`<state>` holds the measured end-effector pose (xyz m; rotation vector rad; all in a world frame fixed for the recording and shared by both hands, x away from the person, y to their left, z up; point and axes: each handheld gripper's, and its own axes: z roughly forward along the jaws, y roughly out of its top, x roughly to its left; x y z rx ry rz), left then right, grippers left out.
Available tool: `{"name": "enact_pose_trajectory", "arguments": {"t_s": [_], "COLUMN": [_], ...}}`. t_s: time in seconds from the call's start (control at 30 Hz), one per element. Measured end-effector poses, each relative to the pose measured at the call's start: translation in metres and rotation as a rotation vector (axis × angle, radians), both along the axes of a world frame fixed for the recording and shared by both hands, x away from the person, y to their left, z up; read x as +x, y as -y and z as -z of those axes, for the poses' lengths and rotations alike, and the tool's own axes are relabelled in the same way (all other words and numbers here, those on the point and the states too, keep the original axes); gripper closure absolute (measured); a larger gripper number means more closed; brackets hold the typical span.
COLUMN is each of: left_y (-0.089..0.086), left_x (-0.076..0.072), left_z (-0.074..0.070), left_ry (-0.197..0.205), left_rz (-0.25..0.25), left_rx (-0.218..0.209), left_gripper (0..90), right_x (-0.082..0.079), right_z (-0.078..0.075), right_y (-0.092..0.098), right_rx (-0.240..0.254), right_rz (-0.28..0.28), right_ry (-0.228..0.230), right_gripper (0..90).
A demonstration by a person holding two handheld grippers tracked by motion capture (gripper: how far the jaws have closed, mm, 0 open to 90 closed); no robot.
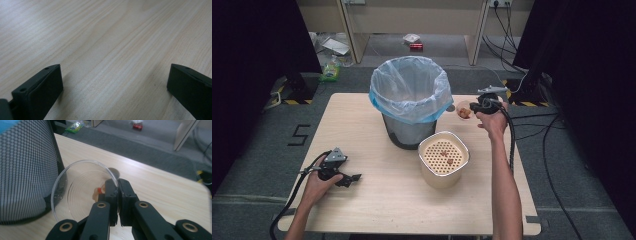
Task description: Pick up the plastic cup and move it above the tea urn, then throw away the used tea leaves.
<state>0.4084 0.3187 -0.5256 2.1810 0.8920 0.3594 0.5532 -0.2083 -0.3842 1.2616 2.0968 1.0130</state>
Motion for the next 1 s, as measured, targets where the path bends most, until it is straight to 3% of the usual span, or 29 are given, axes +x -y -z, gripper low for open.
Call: {"name": "enact_pose_trajectory", "arguments": {"t_s": [0.17, 0.23, 0.3, 0.37, 0.47, 0.5, 0.57, 1.0], "left_y": [0.000, 0.000, 0.000, 0.000, 0.000, 0.000, 0.000, 0.000], "left_x": [0.000, 0.000, 0.000, 0.000, 0.000, 0.000, 0.000, 0.000], "left_z": [0.000, 0.000, 0.000, 0.000, 0.000, 0.000, 0.000, 0.000], "left_ry": [0.000, 0.000, 0.000, 0.000, 0.000, 0.000, 0.001, 0.000], "left_rz": [0.000, 0.000, 0.000, 0.000, -0.001, -0.001, 0.000, 0.000], "left_rx": [0.000, 0.000, -0.001, -0.001, -0.002, -0.003, -0.002, 0.000], "left_gripper": [0.0, 0.0, 0.0, 0.0, 0.0, 0.0, 0.0, 0.0], "right_x": [-0.020, -0.033, -0.038, -0.052, -0.065, -0.065, -0.078, -0.119], "right_z": [-0.013, -0.024, -0.027, -0.038, -0.046, -0.046, -0.052, -0.061], "right_y": [0.010, 0.012, 0.012, 0.010, 0.005, 0.005, -0.001, -0.015], "right_rx": [-0.033, -0.079, -0.098, -0.119, -0.141, -0.141, -0.179, -0.220], "right_rz": [-0.006, -0.021, -0.029, -0.051, -0.072, -0.072, -0.093, -0.127], "right_ry": [0.075, 0.141, 0.159, 0.229, 0.289, 0.289, 0.345, 0.492], "right_gripper": [87.3, 87.4, 87.4, 87.5, 87.5, 87.5, 87.5, 87.5]}}
